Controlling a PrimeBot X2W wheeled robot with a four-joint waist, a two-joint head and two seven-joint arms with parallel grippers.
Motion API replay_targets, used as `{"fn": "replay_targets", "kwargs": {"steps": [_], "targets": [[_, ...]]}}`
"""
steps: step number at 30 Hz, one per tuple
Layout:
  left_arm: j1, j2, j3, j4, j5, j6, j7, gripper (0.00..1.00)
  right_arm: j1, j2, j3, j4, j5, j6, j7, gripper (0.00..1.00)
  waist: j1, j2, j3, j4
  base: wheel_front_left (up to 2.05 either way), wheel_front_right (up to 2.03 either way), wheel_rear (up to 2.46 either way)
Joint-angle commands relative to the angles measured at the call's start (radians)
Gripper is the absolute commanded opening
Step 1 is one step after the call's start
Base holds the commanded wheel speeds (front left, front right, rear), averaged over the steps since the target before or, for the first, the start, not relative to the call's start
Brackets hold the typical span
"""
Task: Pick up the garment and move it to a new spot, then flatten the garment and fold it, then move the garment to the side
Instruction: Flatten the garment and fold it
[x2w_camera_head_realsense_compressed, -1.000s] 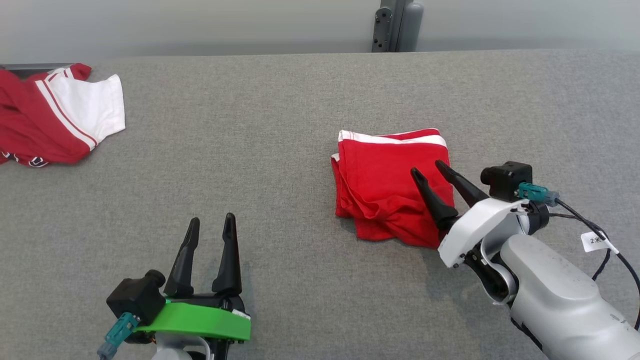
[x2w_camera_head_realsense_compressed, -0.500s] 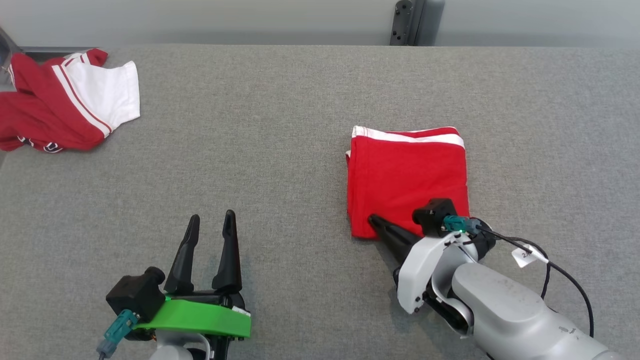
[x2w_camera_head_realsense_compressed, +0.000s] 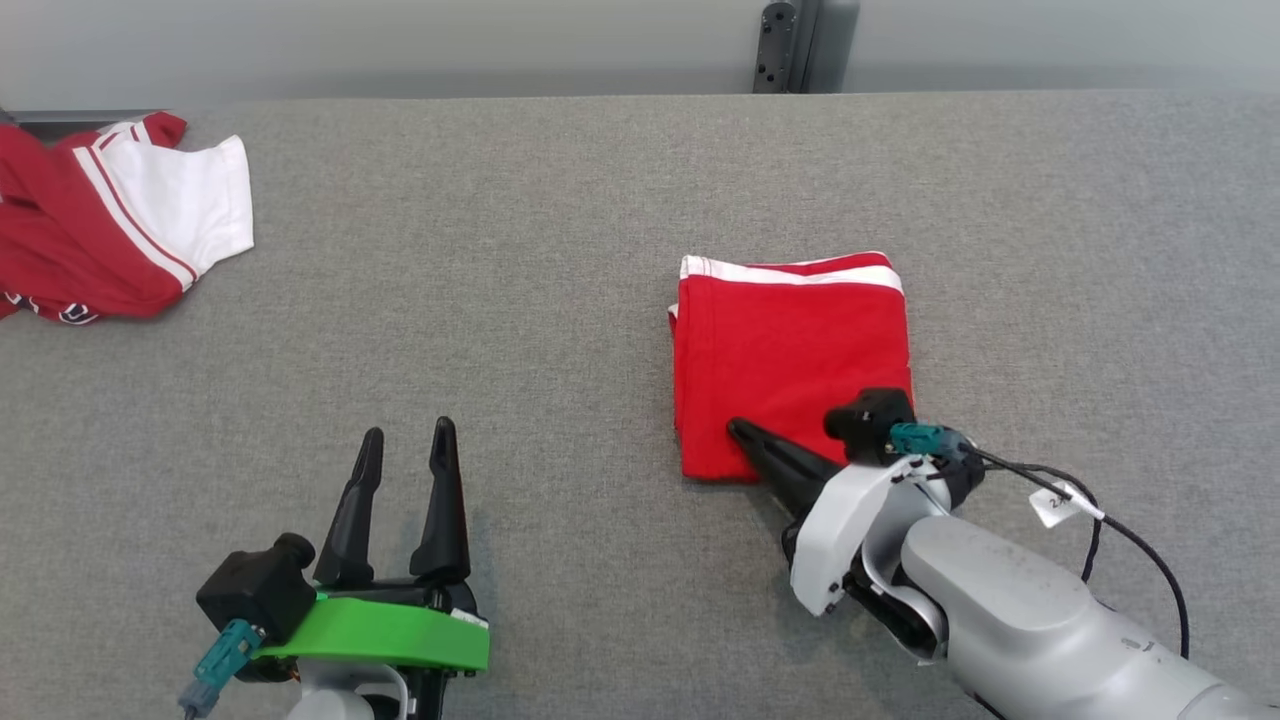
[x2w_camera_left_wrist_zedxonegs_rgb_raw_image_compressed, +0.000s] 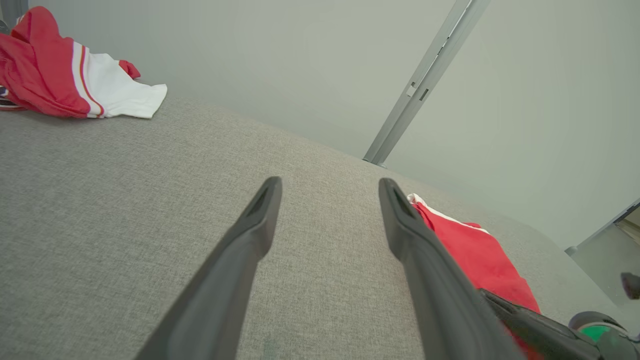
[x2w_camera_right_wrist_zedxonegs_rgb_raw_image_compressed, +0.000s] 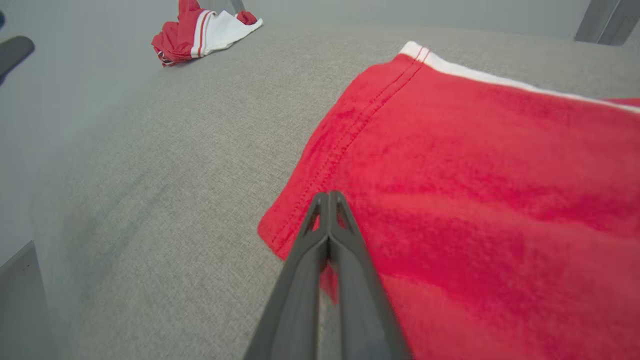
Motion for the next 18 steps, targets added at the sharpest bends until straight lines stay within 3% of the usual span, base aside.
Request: {"fn": "replay_targets", "kwargs": {"steps": [1, 3, 4, 6, 7, 8, 9, 18], "targets": [[0.002, 0.001, 0.009, 0.001, 0.015, 0.002, 0.0, 1.0, -0.008, -0.008, -0.025, -0.015, -0.01, 0.0, -0.008, 0.0, 0.0, -0.0001, -0.009, -0.012, 0.0, 0.0, 0.0], [0.003, 0.002, 0.019, 0.002, 0.03, 0.001, 0.0, 1.0, 0.001, -0.015, -0.105, -0.058, -0.031, 0.0, -0.008, 0.0, 0.0, -0.0001, -0.015, -0.023, 0.0, 0.0, 0.0], [0.004, 0.002, 0.024, 0.004, 0.034, -0.001, 0.0, 1.0, 0.018, -0.019, -0.151, -0.08, -0.05, 0.0, -0.008, 0.09, 0.0, -0.0001, -0.019, -0.029, 0.0, 0.0, 0.0], [0.004, 0.002, 0.037, 0.007, 0.044, -0.002, 0.0, 1.0, 0.052, -0.022, -0.241, -0.122, -0.096, 0.0, -0.008, 0.43, 0.0, -0.0001, -0.027, -0.04, 0.0, 0.0, 0.0], [0.005, 0.002, 0.043, 0.009, 0.048, -0.003, 0.0, 1.0, 0.071, -0.02, -0.291, -0.144, -0.126, 0.0, -0.008, 0.49, 0.0, -0.0001, -0.032, -0.045, 0.0, 0.0, 0.0], [0.006, 0.002, 0.047, 0.012, 0.049, -0.003, 0.0, 1.0, 0.089, -0.017, -0.342, -0.166, -0.156, 0.0, -0.008, 0.83, 0.0, -0.0001, -0.037, -0.05, 0.0, 0.0, 0.0], [0.007, 0.002, 0.053, 0.014, 0.047, -0.002, 0.0, 1.0, 0.11, -0.009, -0.387, -0.187, -0.184, 0.0, -0.008, 1.0, 0.0, -0.0001, -0.044, -0.056, 0.0, 0.0, 0.0], [0.037, 0.002, 0.072, 0.043, 0.095, 0.008, 0.0, 1.0, 0.325, 0.071, -0.733, -0.348, -0.397, 0.0, -0.008, 1.0, 0.0, -0.0001, -0.089, -0.088, 0.0, 0.0, 0.0]]}}
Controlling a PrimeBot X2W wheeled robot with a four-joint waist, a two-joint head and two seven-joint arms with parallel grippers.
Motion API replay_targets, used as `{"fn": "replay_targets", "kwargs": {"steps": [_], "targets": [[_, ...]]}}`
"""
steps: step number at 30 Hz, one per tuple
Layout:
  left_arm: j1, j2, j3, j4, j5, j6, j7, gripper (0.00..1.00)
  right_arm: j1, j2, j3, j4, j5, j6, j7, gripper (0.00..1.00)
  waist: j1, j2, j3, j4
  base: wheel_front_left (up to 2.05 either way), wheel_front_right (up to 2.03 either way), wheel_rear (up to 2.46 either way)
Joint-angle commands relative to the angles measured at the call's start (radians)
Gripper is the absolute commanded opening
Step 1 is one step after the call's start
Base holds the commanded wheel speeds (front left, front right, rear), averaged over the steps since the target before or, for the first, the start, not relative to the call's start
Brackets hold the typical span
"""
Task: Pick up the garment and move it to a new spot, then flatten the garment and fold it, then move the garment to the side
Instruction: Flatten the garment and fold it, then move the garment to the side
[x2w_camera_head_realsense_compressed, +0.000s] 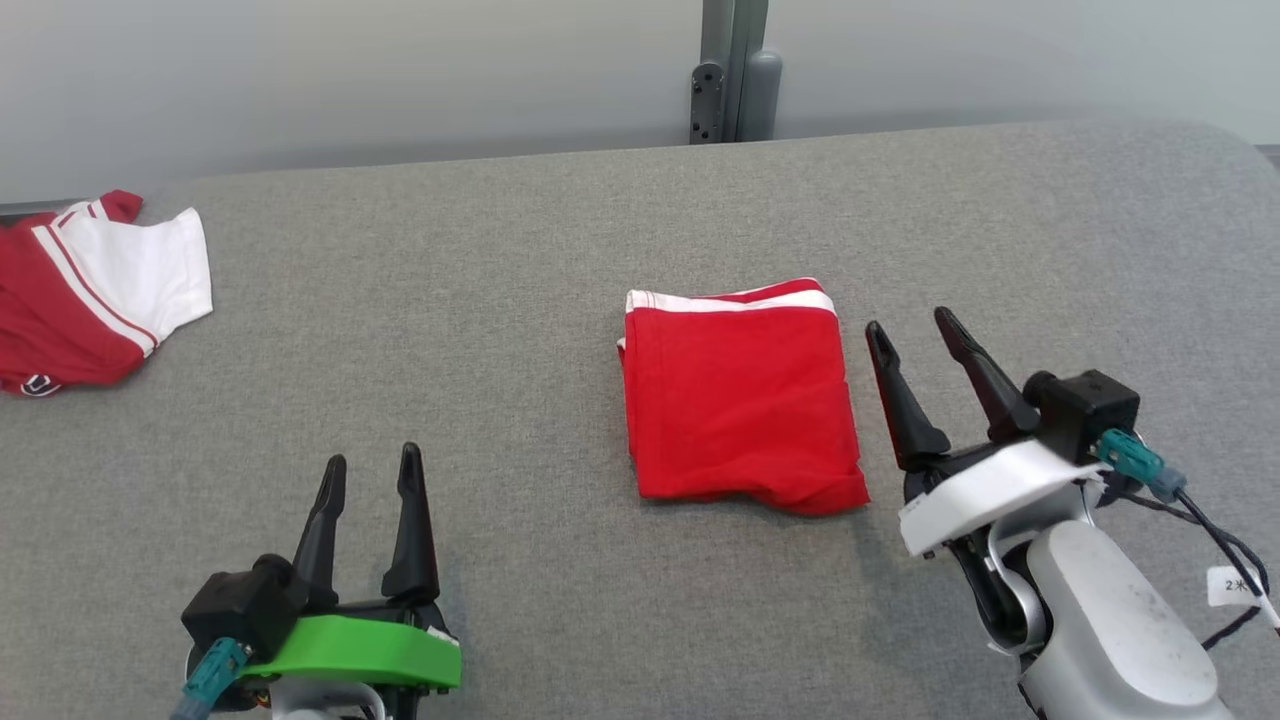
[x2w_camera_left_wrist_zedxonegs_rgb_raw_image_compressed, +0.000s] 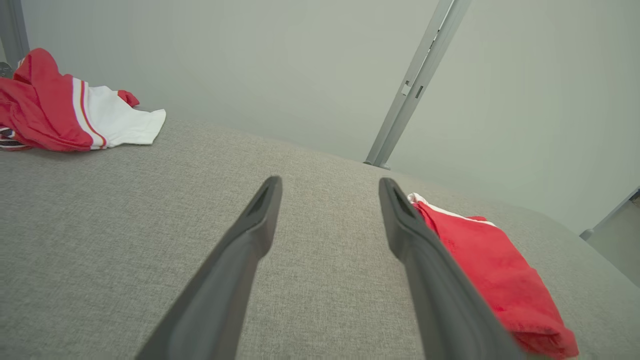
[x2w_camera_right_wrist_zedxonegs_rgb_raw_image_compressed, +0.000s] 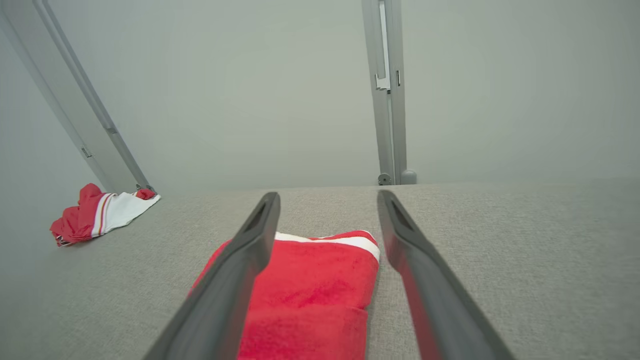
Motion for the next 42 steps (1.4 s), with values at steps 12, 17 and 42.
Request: {"fn": "replay_targets", "kwargs": {"steps": [12, 17, 42], "targets": [[0.087, 0.002, 0.049, -0.005, 0.065, 0.018, 0.0, 1.0, 0.222, 0.116, -0.201, -0.191, -0.211, 0.0, -0.003, 1.0, 0.0, -0.0001, -0.043, -0.028, 0.0, 0.0, 0.0], [0.112, 0.002, 0.062, -0.017, 0.068, 0.024, 0.0, 1.0, 0.249, 0.122, -0.206, -0.197, -0.248, 0.0, -0.003, 1.0, 0.0, -0.0001, -0.046, -0.03, 0.0, 0.0, 0.0], [0.096, 0.002, 0.034, -0.026, 0.063, 0.031, 0.0, 1.0, 0.133, 0.106, -0.178, -0.02, -0.243, 0.0, 0.088, 1.0, 0.0, -0.0001, -0.021, -0.009, 0.0, 0.0, 0.0]]}}
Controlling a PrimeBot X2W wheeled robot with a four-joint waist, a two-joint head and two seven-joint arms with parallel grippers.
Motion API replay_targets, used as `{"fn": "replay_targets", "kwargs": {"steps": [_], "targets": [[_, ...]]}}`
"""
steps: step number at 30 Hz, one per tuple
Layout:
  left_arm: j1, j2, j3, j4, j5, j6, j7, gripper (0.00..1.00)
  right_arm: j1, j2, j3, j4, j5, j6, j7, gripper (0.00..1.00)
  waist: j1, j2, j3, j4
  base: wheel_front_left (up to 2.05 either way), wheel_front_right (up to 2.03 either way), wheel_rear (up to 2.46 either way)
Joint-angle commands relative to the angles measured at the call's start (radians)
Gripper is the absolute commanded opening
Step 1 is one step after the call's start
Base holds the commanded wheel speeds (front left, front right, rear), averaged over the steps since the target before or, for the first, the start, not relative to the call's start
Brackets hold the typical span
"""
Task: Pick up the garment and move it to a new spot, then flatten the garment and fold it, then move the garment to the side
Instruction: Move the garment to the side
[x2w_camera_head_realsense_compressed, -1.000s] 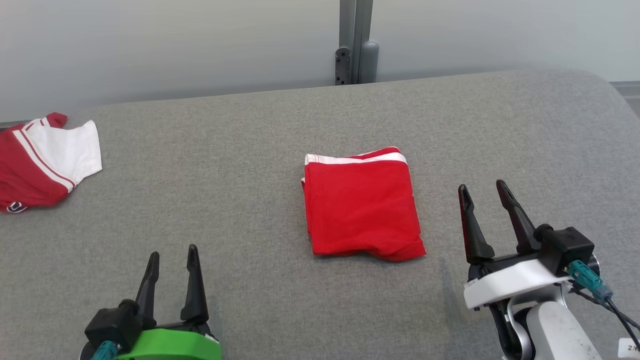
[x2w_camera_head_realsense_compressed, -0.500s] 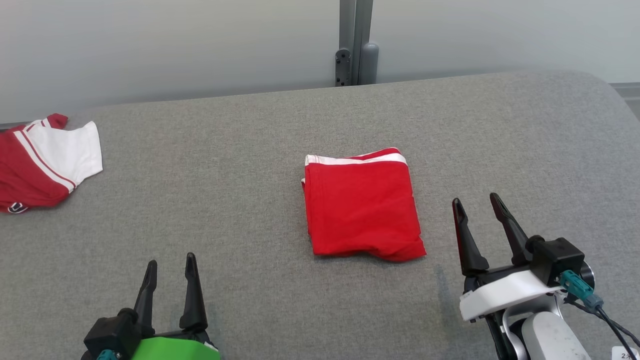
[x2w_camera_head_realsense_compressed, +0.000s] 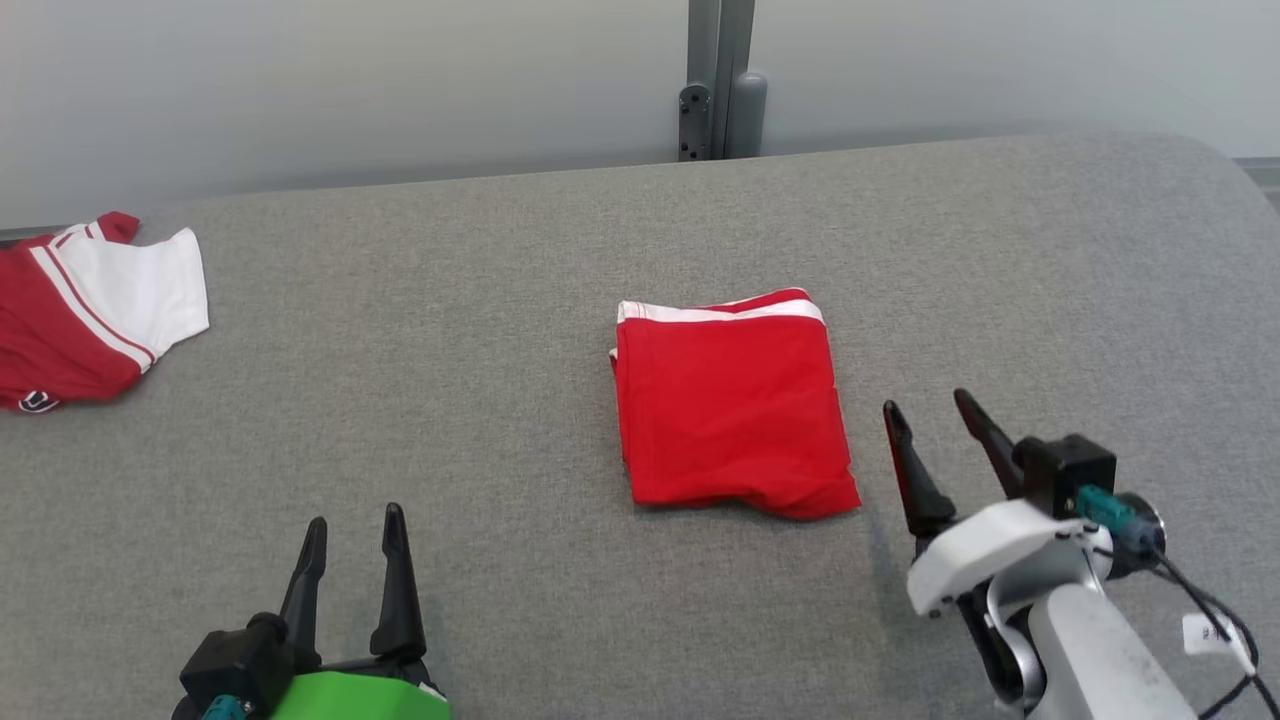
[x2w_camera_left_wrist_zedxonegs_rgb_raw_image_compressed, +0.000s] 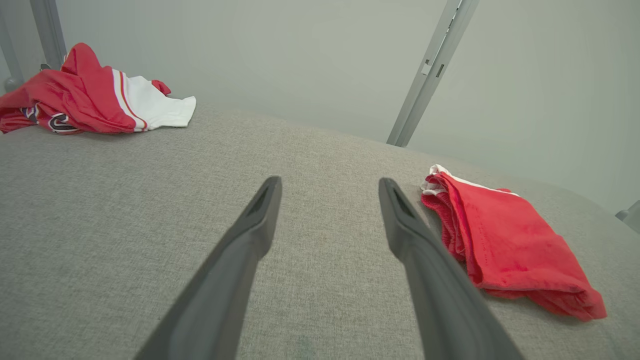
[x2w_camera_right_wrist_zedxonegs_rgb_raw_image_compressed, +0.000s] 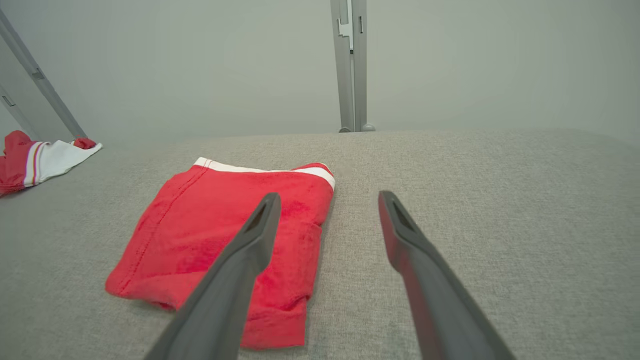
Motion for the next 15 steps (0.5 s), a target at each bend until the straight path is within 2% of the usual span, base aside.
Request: {"fn": "replay_targets", "kwargs": {"steps": [1, 9, 15], "targets": [[-0.015, 0.002, -0.002, 0.002, -0.007, 0.001, 0.0, 1.0, -0.04, -0.01, 0.0, 0.018, 0.014, 0.0, 0.036, 1.0, 0.0, 0.0, 0.014, 0.013, 0.0, 0.0, 0.0], [-0.048, 0.002, -0.028, -0.005, -0.032, 0.012, 0.001, 1.0, -0.186, -0.074, 0.024, 0.128, 0.114, 0.0, 0.262, 1.0, 0.0, 0.0, 0.08, 0.074, 0.0, 0.0, 0.0], [-0.076, 0.002, -0.042, -0.007, -0.045, 0.017, 0.001, 1.0, -0.266, -0.107, 0.054, 0.227, 0.188, 0.0, 0.352, 1.0, 0.0, 0.0, 0.133, 0.125, 0.0, 0.0, 0.0]]}}
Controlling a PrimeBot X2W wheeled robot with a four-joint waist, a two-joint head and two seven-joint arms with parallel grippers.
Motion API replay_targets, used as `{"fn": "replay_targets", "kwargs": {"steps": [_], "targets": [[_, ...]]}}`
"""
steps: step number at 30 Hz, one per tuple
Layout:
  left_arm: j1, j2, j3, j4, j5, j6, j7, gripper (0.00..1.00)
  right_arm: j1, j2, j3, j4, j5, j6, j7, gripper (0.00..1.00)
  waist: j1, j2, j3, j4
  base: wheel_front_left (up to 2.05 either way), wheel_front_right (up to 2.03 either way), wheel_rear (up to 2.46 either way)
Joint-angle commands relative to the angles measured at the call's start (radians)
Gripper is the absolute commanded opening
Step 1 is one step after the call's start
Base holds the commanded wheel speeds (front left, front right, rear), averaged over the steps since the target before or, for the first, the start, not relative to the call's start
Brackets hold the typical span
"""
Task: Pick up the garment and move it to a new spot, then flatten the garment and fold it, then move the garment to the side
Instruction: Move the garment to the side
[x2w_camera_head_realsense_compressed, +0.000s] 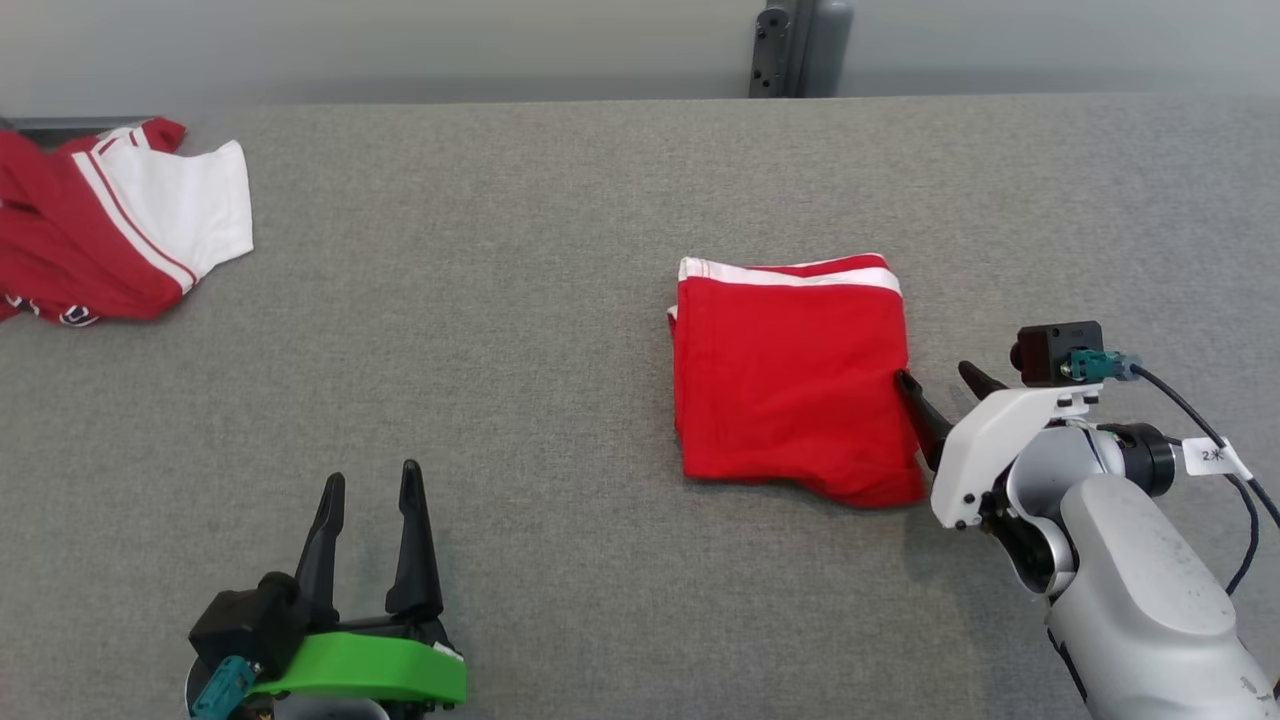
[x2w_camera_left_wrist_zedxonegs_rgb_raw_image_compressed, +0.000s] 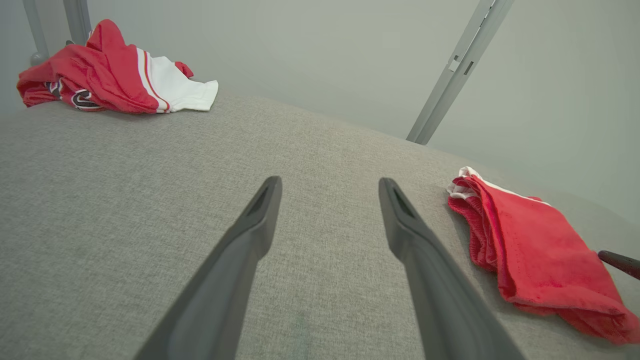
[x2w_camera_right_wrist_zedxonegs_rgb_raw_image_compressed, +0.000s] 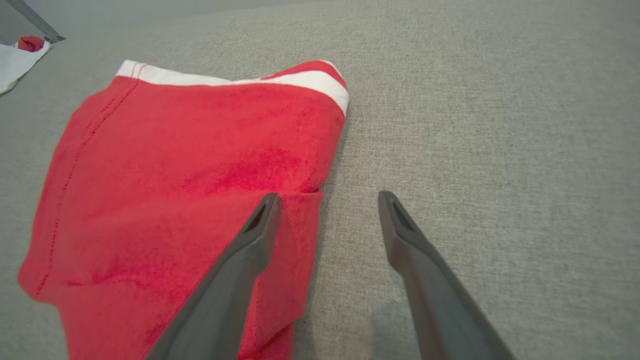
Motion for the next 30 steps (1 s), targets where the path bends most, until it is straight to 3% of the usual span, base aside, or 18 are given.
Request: {"fn": "replay_targets", "kwargs": {"steps": [1, 6, 7, 8, 12, 20, 30], "targets": [[-0.02, 0.002, -0.001, -0.001, -0.005, 0.005, 0.001, 1.0, -0.022, -0.011, 0.011, 0.02, 0.013, 0.0, 0.011, 1.0, 0.0, 0.0, 0.043, 0.046, 0.0, 0.0, 0.0], [-0.029, 0.002, -0.004, -0.005, -0.013, 0.01, 0.001, 1.0, -0.059, -0.032, 0.054, 0.078, 0.07, 0.0, 0.027, 1.0, 0.0, 0.0, 0.06, 0.069, 0.0, 0.0, 0.0], [-0.029, 0.002, -0.003, -0.006, -0.014, 0.011, 0.001, 1.0, -0.064, -0.034, 0.061, 0.086, 0.082, 0.0, 0.029, 0.63, 0.0, 0.0, 0.061, 0.07, 0.0, 0.0, 0.0], [-0.029, 0.002, -0.002, -0.006, -0.014, 0.011, 0.001, 1.0, -0.067, -0.036, 0.069, 0.094, 0.09, 0.0, 0.033, 0.46, 0.0, 0.0, 0.063, 0.071, 0.0, 0.0, 0.0], [-0.032, 0.002, 0.005, -0.01, -0.011, 0.014, 0.001, 1.0, -0.084, -0.04, 0.1, 0.125, 0.129, 0.0, 0.053, 0.03, 0.0, 0.0, 0.071, 0.061, 0.0, 0.0, 0.0], [-0.055, 0.002, 0.02, -0.012, 0.026, -0.004, 0.001, 1.0, -0.15, -0.073, 0.136, 0.135, 0.168, -0.001, -0.026, 0.0, 0.0, 0.0, 0.106, -0.008, 0.0, 0.0, 0.0], [-0.092, 0.003, 0.035, -0.025, 0.101, -0.035, 0.001, 1.0, -0.23, -0.118, 0.179, 0.137, 0.182, -0.001, -0.119, 0.0, 0.0, 0.0, 0.177, -0.22, 0.0, 0.0, 0.0]]}}
